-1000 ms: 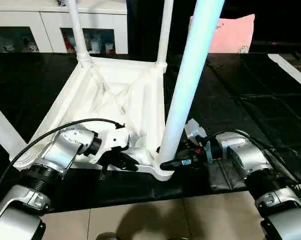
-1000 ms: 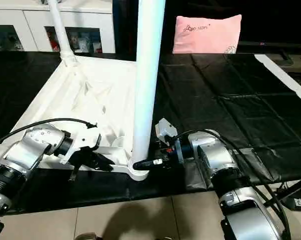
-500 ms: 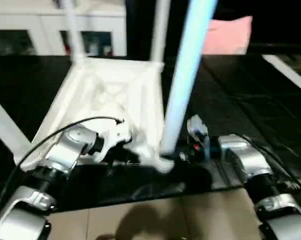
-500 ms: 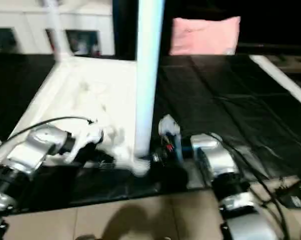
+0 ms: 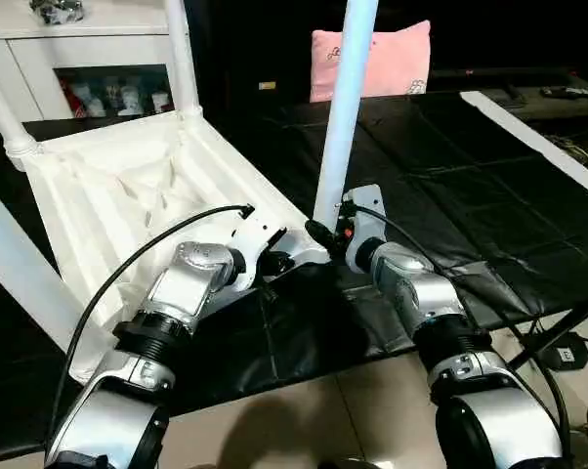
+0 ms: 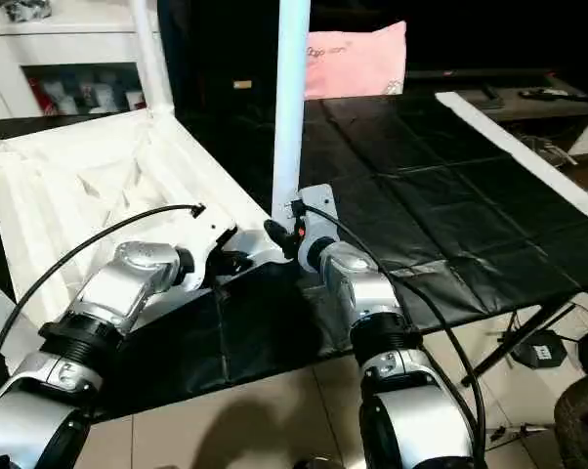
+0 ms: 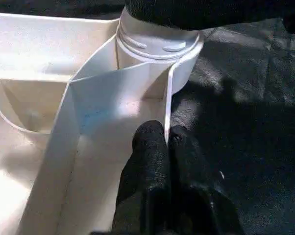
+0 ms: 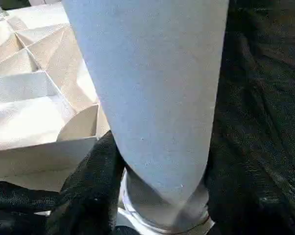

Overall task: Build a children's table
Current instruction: Rotate leg to tighten

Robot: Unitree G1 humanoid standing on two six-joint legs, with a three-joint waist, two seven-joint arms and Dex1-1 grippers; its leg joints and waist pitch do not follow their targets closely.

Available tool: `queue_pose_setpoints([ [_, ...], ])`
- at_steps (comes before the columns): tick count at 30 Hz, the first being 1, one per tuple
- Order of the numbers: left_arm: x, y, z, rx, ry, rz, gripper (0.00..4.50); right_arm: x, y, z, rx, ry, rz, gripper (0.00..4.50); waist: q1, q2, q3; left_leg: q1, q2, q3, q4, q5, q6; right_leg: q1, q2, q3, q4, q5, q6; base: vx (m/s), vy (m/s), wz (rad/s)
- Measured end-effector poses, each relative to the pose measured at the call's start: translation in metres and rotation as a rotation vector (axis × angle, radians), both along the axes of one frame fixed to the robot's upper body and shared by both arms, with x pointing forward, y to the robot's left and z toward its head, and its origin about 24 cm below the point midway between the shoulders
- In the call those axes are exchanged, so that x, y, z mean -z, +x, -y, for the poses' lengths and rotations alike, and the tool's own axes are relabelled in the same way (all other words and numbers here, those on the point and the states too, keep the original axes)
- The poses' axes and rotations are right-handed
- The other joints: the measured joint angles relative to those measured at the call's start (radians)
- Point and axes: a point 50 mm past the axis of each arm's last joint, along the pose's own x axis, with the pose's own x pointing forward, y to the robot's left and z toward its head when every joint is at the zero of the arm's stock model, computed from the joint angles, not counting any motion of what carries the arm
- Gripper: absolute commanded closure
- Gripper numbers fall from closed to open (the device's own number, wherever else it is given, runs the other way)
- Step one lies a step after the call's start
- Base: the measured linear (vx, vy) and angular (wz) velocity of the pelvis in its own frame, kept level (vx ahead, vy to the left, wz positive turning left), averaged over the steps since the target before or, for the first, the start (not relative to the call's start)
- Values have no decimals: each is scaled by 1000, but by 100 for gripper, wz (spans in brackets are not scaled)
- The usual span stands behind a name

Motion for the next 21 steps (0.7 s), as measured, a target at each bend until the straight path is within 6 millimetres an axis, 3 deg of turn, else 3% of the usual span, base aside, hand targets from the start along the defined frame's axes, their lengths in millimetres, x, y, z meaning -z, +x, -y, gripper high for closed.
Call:
queue_pose_setpoints([
  [7,-3,-2,-5,109,19,20,450,5,-14,16,-86,123,37,115,10,4,0,0,0,3,-9,0,-1,-1,1,-1,0,8,2,0,0,0],
  [8,-4,-2,-6,126,20,23,450,5,-16,18,-105,128,45,91,13,4,0,0,1,4,-10,-1,-2,-2,1,-1,0,12,-3,0,0,0],
  [12,-6,-6,-14,218,33,40,450,5,-25,34,-234,81,89,69,28,5,1,-1,1,5,-14,-1,-2,-4,2,-2,0,12,-4,0,0,0],
  [13,-6,-7,-18,250,39,46,450,5,-27,38,-270,66,92,46,30,5,1,-1,1,5,-15,-1,-2,-5,2,-2,-1,12,-4,0,0,0],
  [18,-8,-16,-33,422,44,21,450,-1,-38,56,-476,5,119,31,56,6,1,-2,1,6,-14,-1,-2,-5,1,-1,-1,12,-4,0,0,0],
  [21,-8,-20,-32,490,35,-2,450,-9,-42,59,-602,-20,141,31,69,7,2,-2,4,13,-11,-1,-2,-5,0,1,-1,12,-4,0,0,0],
])
